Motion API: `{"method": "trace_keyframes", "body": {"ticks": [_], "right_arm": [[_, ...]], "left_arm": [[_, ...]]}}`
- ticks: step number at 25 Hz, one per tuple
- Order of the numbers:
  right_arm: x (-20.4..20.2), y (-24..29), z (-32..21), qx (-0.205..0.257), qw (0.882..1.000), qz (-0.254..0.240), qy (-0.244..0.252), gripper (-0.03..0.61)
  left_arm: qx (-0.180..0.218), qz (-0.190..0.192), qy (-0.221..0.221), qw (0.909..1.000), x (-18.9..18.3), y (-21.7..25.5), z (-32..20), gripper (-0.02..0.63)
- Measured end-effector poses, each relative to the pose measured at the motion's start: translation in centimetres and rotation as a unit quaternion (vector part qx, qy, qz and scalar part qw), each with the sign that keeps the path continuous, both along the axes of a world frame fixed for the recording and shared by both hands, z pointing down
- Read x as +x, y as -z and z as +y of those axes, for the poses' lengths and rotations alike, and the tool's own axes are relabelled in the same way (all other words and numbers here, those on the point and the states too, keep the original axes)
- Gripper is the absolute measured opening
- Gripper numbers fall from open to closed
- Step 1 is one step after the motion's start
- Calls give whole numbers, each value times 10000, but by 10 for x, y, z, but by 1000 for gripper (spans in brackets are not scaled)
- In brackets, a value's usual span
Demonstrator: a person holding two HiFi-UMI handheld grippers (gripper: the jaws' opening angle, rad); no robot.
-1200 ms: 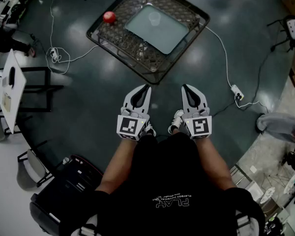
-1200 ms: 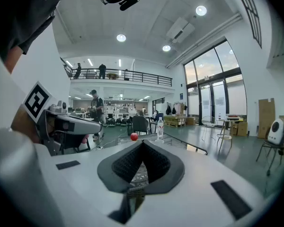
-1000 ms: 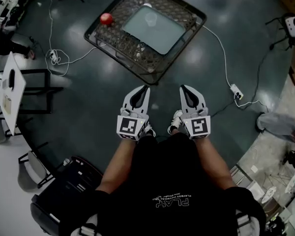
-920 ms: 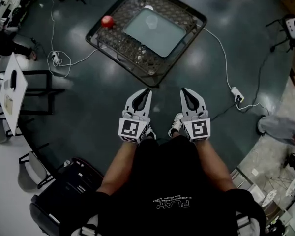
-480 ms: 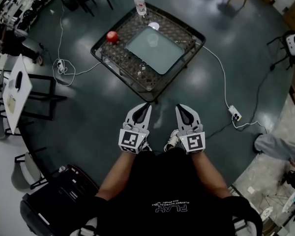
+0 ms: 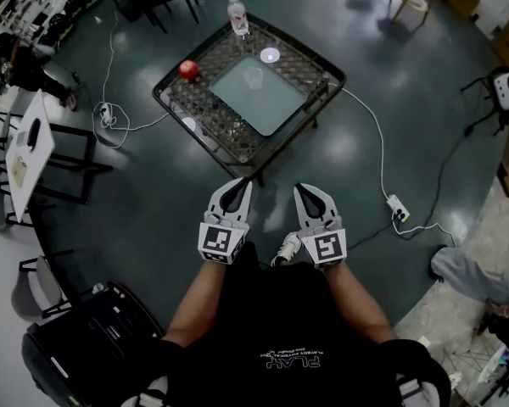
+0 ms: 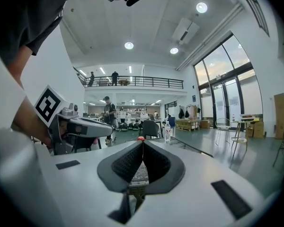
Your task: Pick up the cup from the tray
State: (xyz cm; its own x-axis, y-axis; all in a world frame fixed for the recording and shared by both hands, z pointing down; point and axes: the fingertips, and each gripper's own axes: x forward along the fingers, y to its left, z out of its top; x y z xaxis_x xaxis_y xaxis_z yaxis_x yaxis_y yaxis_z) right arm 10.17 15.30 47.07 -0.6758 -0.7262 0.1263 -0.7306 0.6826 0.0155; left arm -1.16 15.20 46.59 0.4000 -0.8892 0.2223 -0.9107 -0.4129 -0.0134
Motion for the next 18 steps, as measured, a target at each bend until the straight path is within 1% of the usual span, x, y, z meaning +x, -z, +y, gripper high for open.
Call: {"method": "trace_keyframes", "body": {"ticks": [2,4,6,10,12,14,18], "right_arm": [[6,0,-4,-29,10000,-92,-25,9],[9,-4,-9,-52,10000,-54,-44,9],[8,-6,-14,-27,9999,-116,-77,9],[1,-9,-29,-27,10000,21,-87,9],[-6,-12,-39,-39,10000,-17,-79,9],[-14,-12,-52,-44,9999,121,-72,9],[-33,-4,-83,168,9994,315,-46,9]], "left_arm": [[18,33,15,10000,4,1,-5,28],[9,46,17,10000,7,-1,-10,28],[-21,38,44,10000,6,-3,-14,28],[-27,126,202,9997,-14,-4,-30,28],[11,-6,241,9997,-26,-4,-42,28],[52,-83,180,9998,-33,-2,-56,28],[61,-20,13,10000,-42,-4,-88,28]]}}
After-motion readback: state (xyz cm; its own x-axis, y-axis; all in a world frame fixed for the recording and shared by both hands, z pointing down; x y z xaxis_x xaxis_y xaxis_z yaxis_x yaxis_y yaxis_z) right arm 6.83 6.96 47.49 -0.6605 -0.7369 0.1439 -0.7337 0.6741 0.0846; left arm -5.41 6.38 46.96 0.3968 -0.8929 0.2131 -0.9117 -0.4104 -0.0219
